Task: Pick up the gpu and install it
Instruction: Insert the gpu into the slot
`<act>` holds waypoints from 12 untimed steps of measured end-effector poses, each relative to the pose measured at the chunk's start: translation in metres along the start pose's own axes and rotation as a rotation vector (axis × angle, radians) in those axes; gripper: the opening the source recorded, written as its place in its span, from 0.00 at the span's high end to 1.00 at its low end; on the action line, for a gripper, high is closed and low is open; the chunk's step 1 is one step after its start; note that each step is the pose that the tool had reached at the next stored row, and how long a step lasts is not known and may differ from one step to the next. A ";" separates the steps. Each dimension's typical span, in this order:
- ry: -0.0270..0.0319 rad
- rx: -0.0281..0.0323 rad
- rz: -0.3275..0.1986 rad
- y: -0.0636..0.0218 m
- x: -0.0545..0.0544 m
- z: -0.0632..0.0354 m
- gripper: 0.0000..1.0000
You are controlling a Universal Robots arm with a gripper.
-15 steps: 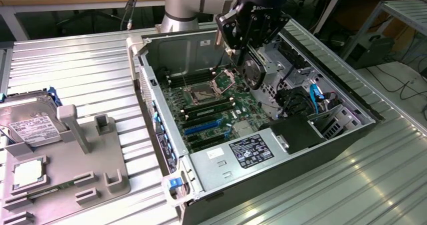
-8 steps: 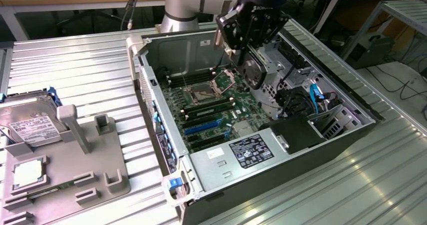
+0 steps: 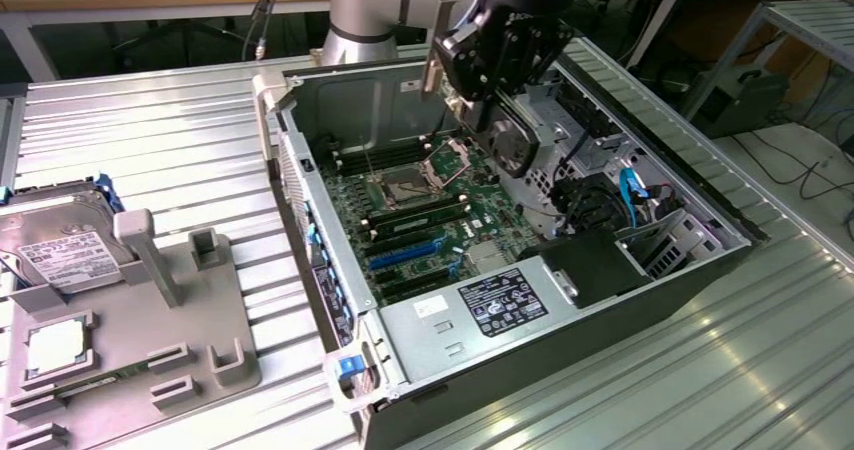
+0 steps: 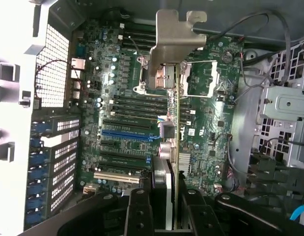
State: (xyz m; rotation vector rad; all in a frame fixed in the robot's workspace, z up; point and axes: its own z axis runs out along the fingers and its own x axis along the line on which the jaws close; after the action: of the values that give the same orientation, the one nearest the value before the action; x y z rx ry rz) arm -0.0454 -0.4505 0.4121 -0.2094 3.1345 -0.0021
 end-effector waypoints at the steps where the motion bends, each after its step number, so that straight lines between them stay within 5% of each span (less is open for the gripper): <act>1: 0.0000 0.0000 -0.008 0.0000 0.000 0.0000 0.72; 12: -0.0001 0.0000 -0.102 0.0000 0.000 0.0000 0.72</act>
State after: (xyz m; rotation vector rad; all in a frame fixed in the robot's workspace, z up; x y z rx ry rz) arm -0.0454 -0.4505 0.4121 -0.3695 3.1196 -0.0021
